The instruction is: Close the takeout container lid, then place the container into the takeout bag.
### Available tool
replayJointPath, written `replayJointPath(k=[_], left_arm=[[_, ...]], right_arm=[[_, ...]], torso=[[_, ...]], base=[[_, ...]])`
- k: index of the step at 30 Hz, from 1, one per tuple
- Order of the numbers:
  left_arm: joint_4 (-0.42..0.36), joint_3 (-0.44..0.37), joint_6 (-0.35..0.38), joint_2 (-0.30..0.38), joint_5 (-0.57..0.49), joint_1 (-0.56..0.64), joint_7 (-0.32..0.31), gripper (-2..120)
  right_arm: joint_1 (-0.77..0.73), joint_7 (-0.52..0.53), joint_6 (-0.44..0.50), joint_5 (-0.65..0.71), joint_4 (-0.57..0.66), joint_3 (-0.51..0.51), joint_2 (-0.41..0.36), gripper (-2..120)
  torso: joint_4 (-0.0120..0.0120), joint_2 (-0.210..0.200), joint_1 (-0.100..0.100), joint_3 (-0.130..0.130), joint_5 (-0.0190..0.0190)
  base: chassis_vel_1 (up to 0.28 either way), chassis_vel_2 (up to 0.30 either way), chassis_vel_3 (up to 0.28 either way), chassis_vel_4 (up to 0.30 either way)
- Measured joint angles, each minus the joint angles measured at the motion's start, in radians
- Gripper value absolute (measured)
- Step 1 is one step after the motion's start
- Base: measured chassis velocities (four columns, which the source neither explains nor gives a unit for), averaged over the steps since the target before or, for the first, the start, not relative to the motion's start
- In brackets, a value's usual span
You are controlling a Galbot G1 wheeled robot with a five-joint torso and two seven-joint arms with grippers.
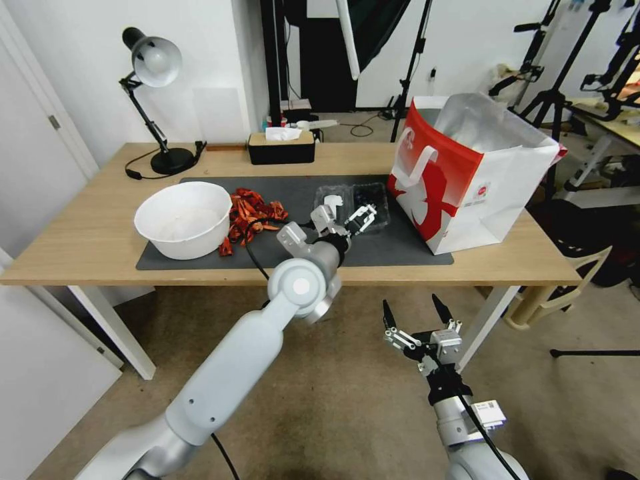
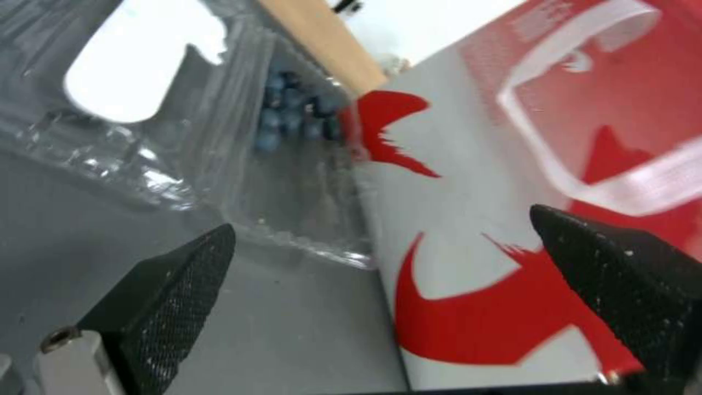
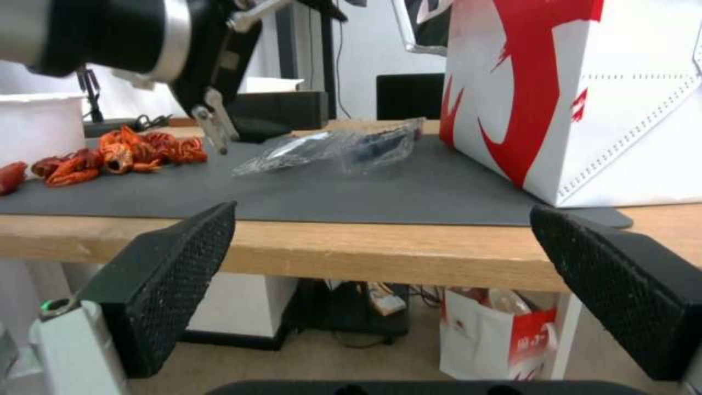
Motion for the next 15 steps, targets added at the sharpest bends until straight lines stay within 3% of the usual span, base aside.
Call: replayJointPath(k=[4, 15], left_arm=[[0.047, 0.01, -0.026, -0.042, 0.031, 0.0, -0.019, 100], [0.095, 0.015, -0.053, -0.078, 0.056, -0.018, -0.029, 100]], right_arm=[[0.001, 0.0, 0.003, -0.004, -0.004, -0.002, 0.007, 100], [-0.014, 0.002, 0.006, -0.005, 0.0, 0.004, 0.005, 100]], torso=[[0.0, 0.0, 0.0, 0.0, -0.0001], [0.0, 0.0, 0.0, 0.0, -0.0001]], base=[[0.0, 0.0, 0.0, 0.0], [0.0, 0.0, 0.0, 0.0]])
